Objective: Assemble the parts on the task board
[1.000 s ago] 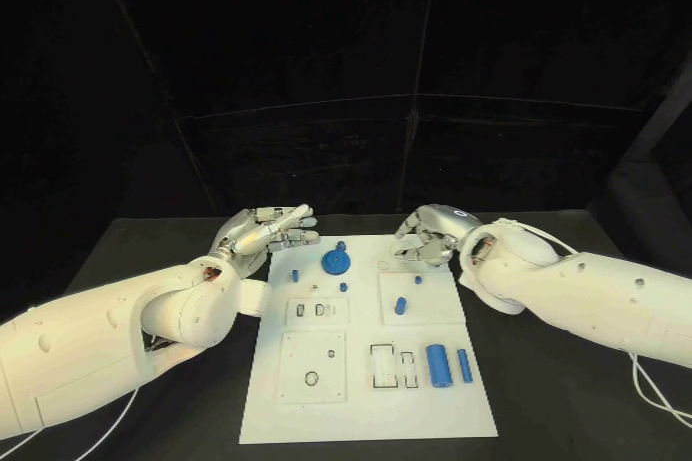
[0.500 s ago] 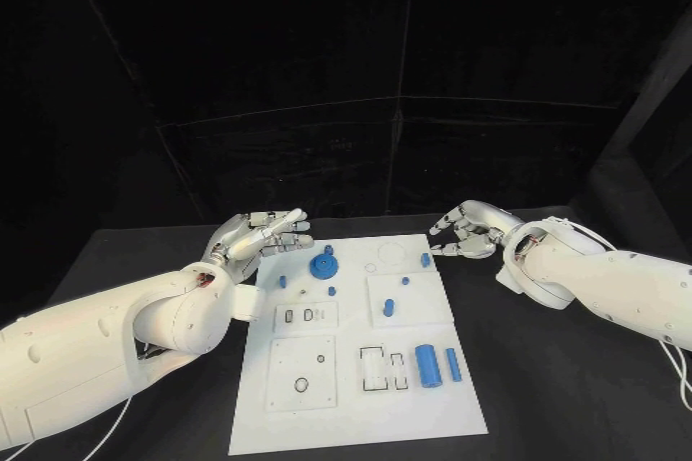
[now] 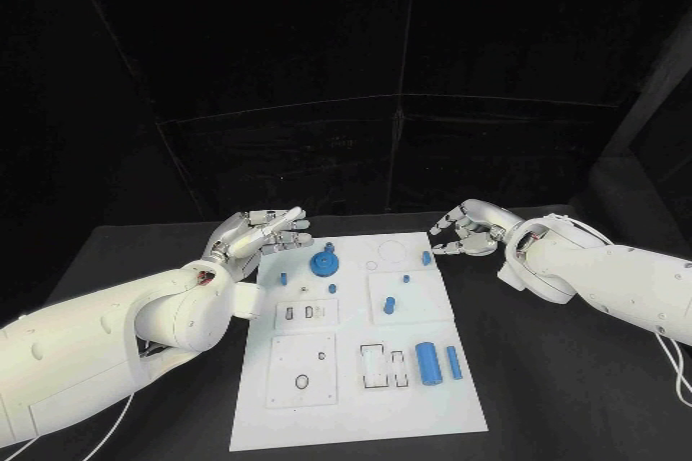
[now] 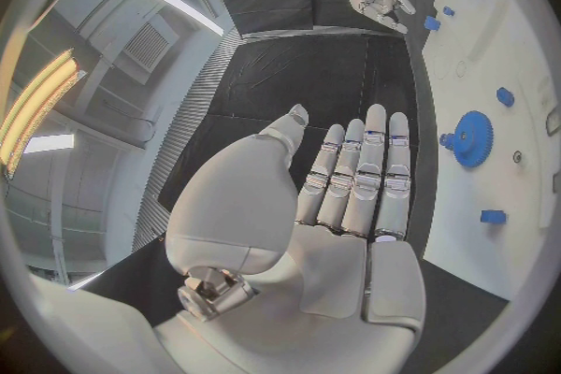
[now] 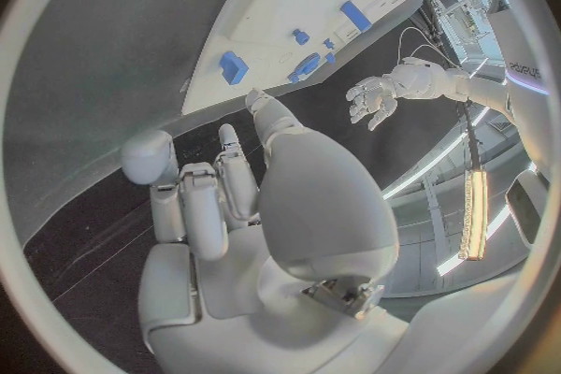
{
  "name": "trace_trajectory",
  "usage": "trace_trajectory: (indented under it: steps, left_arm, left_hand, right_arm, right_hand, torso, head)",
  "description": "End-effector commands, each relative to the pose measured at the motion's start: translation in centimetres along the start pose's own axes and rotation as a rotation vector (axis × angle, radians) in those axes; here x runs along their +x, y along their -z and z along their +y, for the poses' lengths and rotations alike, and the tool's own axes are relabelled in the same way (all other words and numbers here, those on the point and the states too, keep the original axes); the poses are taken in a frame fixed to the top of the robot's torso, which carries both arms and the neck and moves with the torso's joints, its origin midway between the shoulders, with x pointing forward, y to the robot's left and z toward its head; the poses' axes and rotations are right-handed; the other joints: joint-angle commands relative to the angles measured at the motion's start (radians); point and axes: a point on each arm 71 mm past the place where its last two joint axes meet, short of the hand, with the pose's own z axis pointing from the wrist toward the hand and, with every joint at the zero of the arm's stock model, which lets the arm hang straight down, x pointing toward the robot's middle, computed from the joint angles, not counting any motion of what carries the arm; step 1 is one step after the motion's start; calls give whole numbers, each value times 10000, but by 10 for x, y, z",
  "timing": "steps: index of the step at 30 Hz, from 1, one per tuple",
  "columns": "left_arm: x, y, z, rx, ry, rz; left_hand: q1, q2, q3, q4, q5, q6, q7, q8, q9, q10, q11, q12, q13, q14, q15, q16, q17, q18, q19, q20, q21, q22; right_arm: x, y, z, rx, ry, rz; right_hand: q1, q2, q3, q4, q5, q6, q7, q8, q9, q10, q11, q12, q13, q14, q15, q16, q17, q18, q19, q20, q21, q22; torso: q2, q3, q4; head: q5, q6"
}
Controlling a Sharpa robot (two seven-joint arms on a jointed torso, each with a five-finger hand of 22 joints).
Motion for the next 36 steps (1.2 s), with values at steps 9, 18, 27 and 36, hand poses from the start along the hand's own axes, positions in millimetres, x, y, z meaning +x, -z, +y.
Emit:
trace_trajectory:
  steps: [9, 18, 27, 36]
  left_arm:
    - [0, -1, -1, 48, 45, 120]
    - [-1, -1, 0, 52, 36, 97]
    - [-1, -2, 0, 48, 39, 102]
    - [-1, -2, 0, 42, 34, 91]
  left_hand:
    - [-20, 93, 0, -60, -56, 93, -23, -45, 4, 78, -20, -41, 5, 45, 0, -49, 18, 150, 86, 23, -45, -22]
    - [-20, 93, 0, -60, -56, 93, -23, -45, 4, 78, -20, -41, 5, 45, 0, -49, 18, 150, 86, 23, -45, -22]
    - [-20, 93, 0, -60, -56, 93, -23, -45, 4, 78, -20, -41, 5, 45, 0, -49, 18, 150, 86, 23, -45, -22]
    - [-20, 93, 0, -60, -56, 93, -23, -45, 4, 78, -20, -41, 5, 45, 0, -49, 18, 150, 86, 23, -45, -22]
  right_arm:
    - [12, -1, -1, -145, -252, 695]
    - [18, -4, -1, -92, -174, 770]
    - [25, -9, 0, -56, -55, 970]
    - [29, -11, -1, 20, 3, 1014]
  right_hand:
    - [89, 203, -177, -291, 47, 106, 13, -11, -10, 7, 0, 21, 17, 1056, 72, 58, 2632, -44, 13, 1, 10, -35]
    - [94, 245, -173, -349, 61, 120, 10, -19, -10, 7, 15, 31, 22, 1056, 64, 58, 2632, -48, 11, 25, 19, -39]
    - [100, 287, -151, -377, 57, 160, 7, -7, -4, 17, 16, 47, 37, 1056, 79, 58, 2632, -50, 9, 31, 22, -46]
    - [156, 407, -48, -422, 3, 306, -17, 56, 14, 43, -7, 78, 72, 1056, 64, 58, 2632, -49, 13, 21, 31, -40]
  torso:
    - [-2, -9, 9]
    - [-7, -6, -14]
    - [-5, -13, -14]
    - [-13, -15, -4]
  head:
    - [78, -73]
    - [115, -105]
    - [78, -137]
    - [48, -151]
